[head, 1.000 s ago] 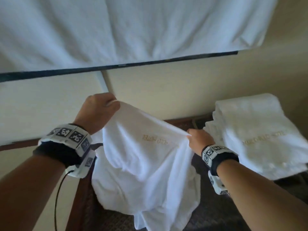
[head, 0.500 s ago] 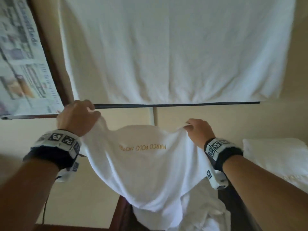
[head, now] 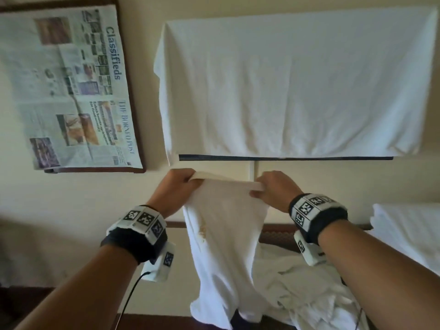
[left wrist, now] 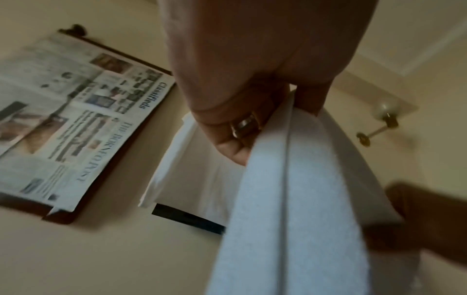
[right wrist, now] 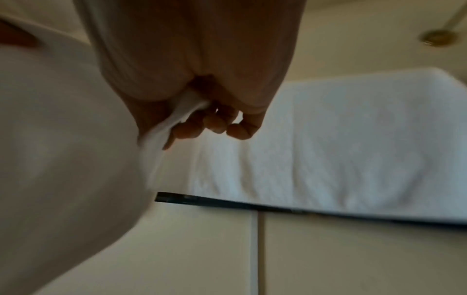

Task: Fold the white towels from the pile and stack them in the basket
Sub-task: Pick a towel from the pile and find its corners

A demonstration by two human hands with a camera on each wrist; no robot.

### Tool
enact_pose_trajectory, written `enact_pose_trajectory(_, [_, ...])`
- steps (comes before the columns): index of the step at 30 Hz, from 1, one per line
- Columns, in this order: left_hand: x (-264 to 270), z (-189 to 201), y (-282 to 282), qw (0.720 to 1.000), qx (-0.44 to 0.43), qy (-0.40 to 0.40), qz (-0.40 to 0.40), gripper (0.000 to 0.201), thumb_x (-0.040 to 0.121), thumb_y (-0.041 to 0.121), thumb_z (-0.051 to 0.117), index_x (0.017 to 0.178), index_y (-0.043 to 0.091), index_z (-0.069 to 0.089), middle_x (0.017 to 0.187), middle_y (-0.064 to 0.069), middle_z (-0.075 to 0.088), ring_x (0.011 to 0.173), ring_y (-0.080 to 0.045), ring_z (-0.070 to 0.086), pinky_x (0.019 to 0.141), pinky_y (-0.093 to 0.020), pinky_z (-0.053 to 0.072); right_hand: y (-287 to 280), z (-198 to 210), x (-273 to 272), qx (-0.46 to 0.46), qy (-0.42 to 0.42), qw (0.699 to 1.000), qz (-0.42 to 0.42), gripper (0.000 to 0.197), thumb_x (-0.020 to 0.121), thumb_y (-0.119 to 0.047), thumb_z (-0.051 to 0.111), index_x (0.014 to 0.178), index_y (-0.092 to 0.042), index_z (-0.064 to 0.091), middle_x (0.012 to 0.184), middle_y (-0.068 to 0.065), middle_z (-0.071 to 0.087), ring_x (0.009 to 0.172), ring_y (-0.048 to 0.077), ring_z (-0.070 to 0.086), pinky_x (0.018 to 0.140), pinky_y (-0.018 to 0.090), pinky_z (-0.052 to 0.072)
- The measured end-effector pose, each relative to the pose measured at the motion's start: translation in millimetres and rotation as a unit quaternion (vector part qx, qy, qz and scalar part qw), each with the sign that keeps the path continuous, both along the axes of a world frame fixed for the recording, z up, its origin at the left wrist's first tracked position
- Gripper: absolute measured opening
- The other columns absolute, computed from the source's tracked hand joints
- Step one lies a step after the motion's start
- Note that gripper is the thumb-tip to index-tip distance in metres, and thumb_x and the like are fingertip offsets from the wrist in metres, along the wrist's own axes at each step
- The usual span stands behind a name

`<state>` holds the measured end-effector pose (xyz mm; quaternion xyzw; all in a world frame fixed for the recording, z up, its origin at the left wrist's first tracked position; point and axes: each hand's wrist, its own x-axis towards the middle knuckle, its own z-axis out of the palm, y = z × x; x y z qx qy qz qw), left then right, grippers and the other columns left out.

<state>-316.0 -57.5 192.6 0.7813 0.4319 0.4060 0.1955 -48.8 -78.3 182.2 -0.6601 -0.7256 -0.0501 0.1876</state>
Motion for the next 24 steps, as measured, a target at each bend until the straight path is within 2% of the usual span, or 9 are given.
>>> enact_pose_trajectory(2, [-29.0, 2.0, -8.7, 1.0, -0.007, -0.015, -0.012, 0.042, 0.096, 0.017, 0.062, 0.064, 0.001, 0.042, 0.063, -0.002, 0.034, 0.057, -0.012, 0.03, 0.053, -0.024, 0.025, -8.4, -17.3, -9.6, 0.028, 0.157, 0.987, -0.008, 0.027, 0.086, -0.036, 0.072, 0.069, -0.016, 0.068, 0.067, -0.002, 0.063, 0.064, 0.013, 0.054, 0.056, 0.025, 0.037])
enact_pose_trajectory(4, [-54.0, -2.7, -15.5, 1.0, -0.022, 0.0, -0.009, 0.047, 0.097, 0.024, 0.063, 0.061, 0.004, 0.04, 0.061, -0.003, 0.033, 0.054, -0.013, 0.029, 0.051, -0.025, 0.025, -19.0, -26.8, -30.5, 0.058, 0.342, 0.938, 0.013, 0.021, 0.085, -0.02, 0.075, 0.065, -0.023, 0.07, 0.06, -0.012, 0.064, 0.06, 0.002, 0.058, 0.054, 0.018, 0.045])
enact_pose_trajectory(7, [-81.3, -19.7, -16.3, 0.997, -0.044, 0.054, 0.019, 0.051, 0.096, 0.036, 0.064, 0.057, 0.01, 0.043, 0.056, 0.001, 0.038, 0.051, -0.013, 0.032, 0.054, -0.03, 0.028, -27.5, -25.9, -71.3, 0.094, 0.444, 0.891, 0.02, 0.014, 0.087, -0.006, 0.067, 0.073, -0.01, 0.068, 0.07, -0.001, 0.065, 0.068, 0.011, 0.059, 0.067, 0.041, 0.058])
enact_pose_trajectory(10, [-83.3, -39.1, -25.4, 0.994, -0.044, 0.1, -0.011, 0.024, 0.093, 0.04, 0.069, 0.075, 0.024, 0.066, 0.068, 0.005, 0.06, 0.064, -0.011, 0.054, 0.067, -0.03, 0.043, -34.1, -10.0, -113.9, 0.13, 0.364, 0.92, 0.069, 0.009, 0.087, -0.004, 0.063, 0.083, -0.009, 0.069, 0.075, -0.002, 0.066, 0.068, 0.006, 0.057, 0.064, 0.027, 0.049])
enact_pose_trajectory(12, [-74.1, -43.2, -35.9, 0.996, -0.059, 0.05, -0.053, 0.017, 0.093, 0.04, 0.069, 0.085, 0.025, 0.069, 0.077, 0.002, 0.067, 0.069, -0.016, 0.062, 0.075, -0.036, 0.054, -42.0, 1.0, -140.1, 0.129, 0.341, 0.925, 0.107, 0.004, 0.086, -0.011, 0.07, 0.083, -0.009, 0.069, 0.075, 0.005, 0.068, 0.066, 0.011, 0.057, 0.065, 0.026, 0.047])
enact_pose_trajectory(15, [-68.7, -32.9, -42.7, 0.995, -0.038, -0.077, -0.05, 0.03, 0.091, 0.038, 0.061, 0.077, 0.012, 0.065, 0.068, -0.007, 0.06, 0.063, -0.02, 0.057, 0.067, -0.054, 0.058, -52.9, 8.4, -162.6, 0.151, 0.321, 0.925, 0.138, 0.008, 0.084, -0.015, 0.075, 0.082, -0.01, 0.069, 0.074, 0.008, 0.068, 0.067, 0.019, 0.057, 0.064, 0.027, 0.046])
enact_pose_trajectory(17, [-74.1, -19.0, -46.7, 0.993, -0.007, -0.11, -0.045, 0.022, 0.093, 0.023, 0.063, 0.075, 0.013, 0.068, 0.068, -0.008, 0.061, 0.064, -0.014, 0.054, 0.066, -0.044, 0.058, -59.8, 6.0, -164.9, 0.134, 0.324, 0.925, 0.147, 0.009, 0.085, -0.019, 0.075, 0.083, -0.013, 0.069, 0.071, 0.004, 0.065, 0.064, 0.013, 0.054, 0.061, 0.023, 0.043])
enact_pose_trajectory(19, [-82.4, -3.5, -57.8, 0.993, 0.034, -0.1, -0.053, 0.021, 0.092, 0.008, 0.063, 0.08, 0.02, 0.075, 0.071, 0.006, 0.067, 0.066, -0.006, 0.058, 0.065, -0.026, 0.051, -64.8, -6.4, -163.4, 0.079, 0.293, 0.943, 0.137, 0.018, 0.088, -0.026, 0.071, 0.074, -0.018, 0.063, 0.065, -0.005, 0.057, 0.059, 0.008, 0.049, 0.056, 0.019, 0.038])
enact_pose_trajectory(24, [-117.0, 23.1, -83.6, 0.987, 0.089, -0.122, -0.049, 0.027, 0.091, 0.006, 0.063, 0.083, 0.026, 0.079, 0.075, 0.005, 0.072, 0.069, -0.011, 0.063, 0.067, -0.03, 0.051, -56.5, -74.0, -125.9, -0.013, 0.131, 0.991, 0.008, 0.041, 0.099, -0.04, 0.051, 0.067, -0.015, 0.05, 0.072, -0.002, 0.047, 0.07, 0.02, 0.049, 0.065, 0.033, 0.031])
